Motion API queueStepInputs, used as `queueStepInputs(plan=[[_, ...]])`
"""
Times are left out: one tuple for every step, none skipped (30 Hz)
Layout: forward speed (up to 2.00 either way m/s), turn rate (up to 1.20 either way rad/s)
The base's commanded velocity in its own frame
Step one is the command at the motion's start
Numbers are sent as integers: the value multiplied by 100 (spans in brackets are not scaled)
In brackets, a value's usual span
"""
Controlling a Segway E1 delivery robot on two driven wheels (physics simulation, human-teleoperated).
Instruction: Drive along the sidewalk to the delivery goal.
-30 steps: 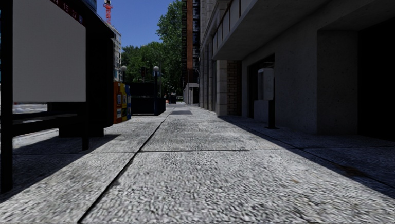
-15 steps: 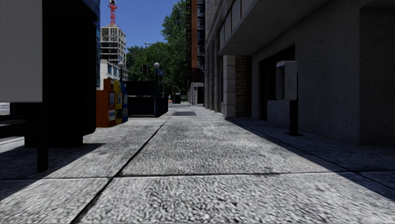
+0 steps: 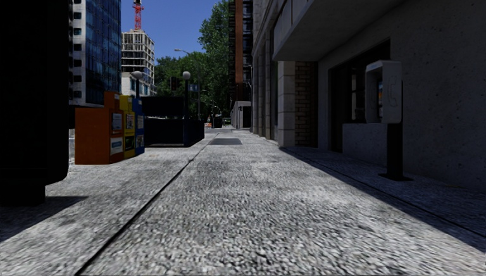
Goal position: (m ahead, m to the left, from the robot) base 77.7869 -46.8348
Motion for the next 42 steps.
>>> queueStepInputs(plan=[[200, 0], [200, 0], [200, 0], [200, 0], [200, 0], [200, 0], [200, 0], [200, 0], [200, 12], [200, 19], [200, 21], [200, 21], [200, 21], [200, 20], [200, 15], [200, 15], [200, 13], [200, 13], [200, 13], [200, 13], [200, 13], [200, 13], [200, 13], [200, 13], [200, 13], [200, 13], [200, 13], [200, 14], [200, 18], [200, 19], [200, 19], [200, 19], [200, 19], [200, 19], [200, 19], [200, 19], [200, 19], [200, 19], [200, 19], [200, 19], [200, 19], [200, 19]])
